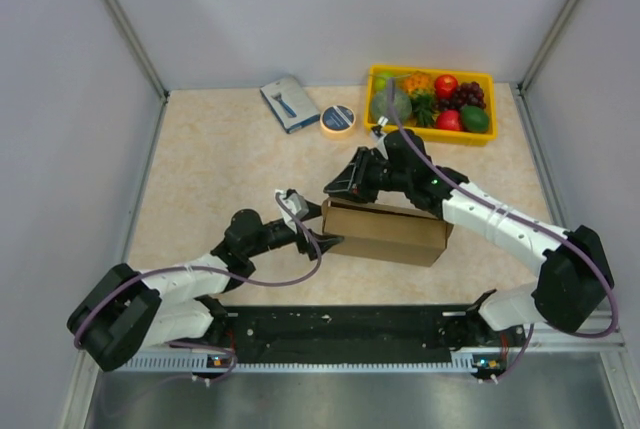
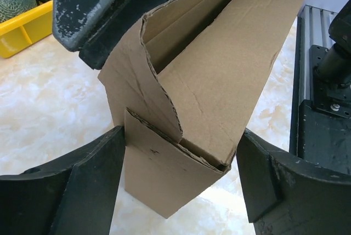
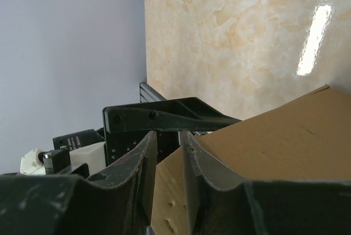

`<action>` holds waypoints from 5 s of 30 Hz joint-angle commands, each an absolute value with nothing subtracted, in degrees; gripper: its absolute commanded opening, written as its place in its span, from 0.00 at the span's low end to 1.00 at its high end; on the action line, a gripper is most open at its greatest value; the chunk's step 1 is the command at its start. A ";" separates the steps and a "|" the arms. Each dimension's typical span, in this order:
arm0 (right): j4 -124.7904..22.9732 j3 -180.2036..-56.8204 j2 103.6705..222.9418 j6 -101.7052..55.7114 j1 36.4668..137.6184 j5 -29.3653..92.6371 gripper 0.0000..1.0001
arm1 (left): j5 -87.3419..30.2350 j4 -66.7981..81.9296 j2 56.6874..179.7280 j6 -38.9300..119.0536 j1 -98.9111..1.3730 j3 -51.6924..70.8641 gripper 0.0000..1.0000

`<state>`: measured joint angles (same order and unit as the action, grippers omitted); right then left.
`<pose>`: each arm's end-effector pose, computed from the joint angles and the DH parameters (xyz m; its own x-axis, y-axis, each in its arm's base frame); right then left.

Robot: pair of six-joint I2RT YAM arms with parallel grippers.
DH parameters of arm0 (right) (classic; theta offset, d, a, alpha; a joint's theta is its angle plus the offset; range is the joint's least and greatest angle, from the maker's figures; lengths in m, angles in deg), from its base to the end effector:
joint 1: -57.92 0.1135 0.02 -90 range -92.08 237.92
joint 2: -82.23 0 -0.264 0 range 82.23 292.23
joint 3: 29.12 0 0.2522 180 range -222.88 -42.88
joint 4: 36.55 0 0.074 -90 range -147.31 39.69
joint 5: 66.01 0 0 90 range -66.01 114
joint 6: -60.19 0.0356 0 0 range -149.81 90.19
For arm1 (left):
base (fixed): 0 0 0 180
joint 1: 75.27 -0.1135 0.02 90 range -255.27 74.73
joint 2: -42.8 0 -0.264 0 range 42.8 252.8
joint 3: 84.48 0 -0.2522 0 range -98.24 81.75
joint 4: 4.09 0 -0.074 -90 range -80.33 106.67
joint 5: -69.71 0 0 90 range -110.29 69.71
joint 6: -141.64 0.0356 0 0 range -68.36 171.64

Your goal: Fold the paper box

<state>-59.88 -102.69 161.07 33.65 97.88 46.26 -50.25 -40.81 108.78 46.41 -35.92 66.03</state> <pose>0.2320 0.2120 0.2982 -0.9238 0.3060 -0.2300 -0.0513 0.4965 0.8665 0.1590 -0.1533 0.2051 -0.0822 -0.0347 -0.9960 0.9319 0.3516 -0.0892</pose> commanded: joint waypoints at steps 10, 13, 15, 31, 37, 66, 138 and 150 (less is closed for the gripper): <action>-75.98 -117.49 161.67 4.47 91.15 56.05 0.68 | -40.68 -45.01 102.22 36.53 -36.42 72.00 0.90; -76.94 -119.95 164.40 3.94 87.98 61.25 0.67 | -39.99 -44.39 102.04 36.70 -36.33 72.00 0.92; -77.56 -121.01 165.80 4.81 88.41 63.36 0.58 | -39.11 -44.38 101.95 36.79 -36.42 72.09 0.93; -59.60 -102.27 155.79 18.99 94.39 64.78 0.36 | -31.10 -44.91 105.30 35.82 -34.93 72.44 0.73; -68.50 -116.69 160.00 10.73 83.42 69.51 0.56 | -29.62 -42.11 103.10 34.07 -34.22 72.44 0.84; -91.10 -125.06 172.67 -37.18 78.74 51.03 0.00 | 3.59 -5.63 119.25 24.65 -3.02 43.81 0.22; -117.90 -113.98 136.89 1.30 81.56 24.88 0.36 | -29.34 30.68 121.29 47.42 -39.67 9.60 0.28; -113.16 -111.79 139.53 0.51 81.65 22.33 0.15 | -29.79 29.01 121.11 45.67 -39.50 11.96 0.04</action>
<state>-116.75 -112.59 138.34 1.21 81.07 23.79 -29.50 32.72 121.21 46.73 -39.50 11.67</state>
